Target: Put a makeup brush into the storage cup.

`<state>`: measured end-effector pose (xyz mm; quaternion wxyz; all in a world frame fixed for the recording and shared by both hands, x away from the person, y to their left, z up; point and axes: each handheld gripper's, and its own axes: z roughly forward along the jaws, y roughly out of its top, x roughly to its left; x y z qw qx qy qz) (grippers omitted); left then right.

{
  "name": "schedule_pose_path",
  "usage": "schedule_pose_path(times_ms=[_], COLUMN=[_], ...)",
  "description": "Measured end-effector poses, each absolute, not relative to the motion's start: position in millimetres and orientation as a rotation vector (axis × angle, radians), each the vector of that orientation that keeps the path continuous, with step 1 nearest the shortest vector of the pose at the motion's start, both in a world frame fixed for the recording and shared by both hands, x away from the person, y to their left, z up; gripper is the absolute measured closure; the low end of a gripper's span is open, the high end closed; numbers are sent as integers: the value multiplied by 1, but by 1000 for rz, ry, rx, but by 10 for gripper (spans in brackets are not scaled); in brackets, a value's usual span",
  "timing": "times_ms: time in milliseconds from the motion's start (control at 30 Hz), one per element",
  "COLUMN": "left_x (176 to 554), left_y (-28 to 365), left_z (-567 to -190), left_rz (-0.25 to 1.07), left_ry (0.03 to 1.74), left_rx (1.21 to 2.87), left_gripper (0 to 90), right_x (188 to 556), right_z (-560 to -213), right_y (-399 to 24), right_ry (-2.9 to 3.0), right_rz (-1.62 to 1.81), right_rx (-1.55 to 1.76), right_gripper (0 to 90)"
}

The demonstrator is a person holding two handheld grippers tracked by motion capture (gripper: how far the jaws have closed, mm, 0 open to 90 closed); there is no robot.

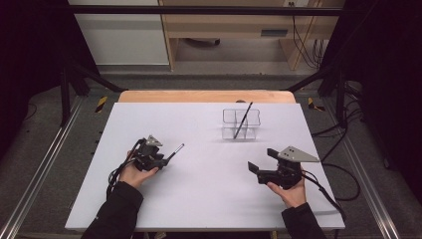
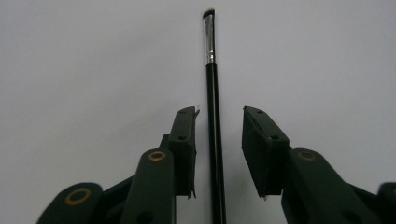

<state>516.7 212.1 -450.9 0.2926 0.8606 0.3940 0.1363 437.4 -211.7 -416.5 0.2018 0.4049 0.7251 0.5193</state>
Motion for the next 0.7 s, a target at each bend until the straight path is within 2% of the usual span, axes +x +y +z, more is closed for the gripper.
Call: schedule_pose_path(times_ms=[133, 367, 700], left_x=[517, 524, 541], left_y=[213, 205, 185], left_z=[-444, -430, -432], left_rz=[361, 377, 342], left_ry=[1035, 1012, 1010], left_rx=[2309, 2333, 2426], left_gripper=[521, 415, 436], right_x=[437, 438, 438], right_z=[-415, -414, -413], right_y=[-213, -213, -213], right_ry=[2021, 2022, 2027], right_rz=[1454, 1456, 1459], right_rx=[1132, 1128, 1128], right_gripper=[123, 123, 125])
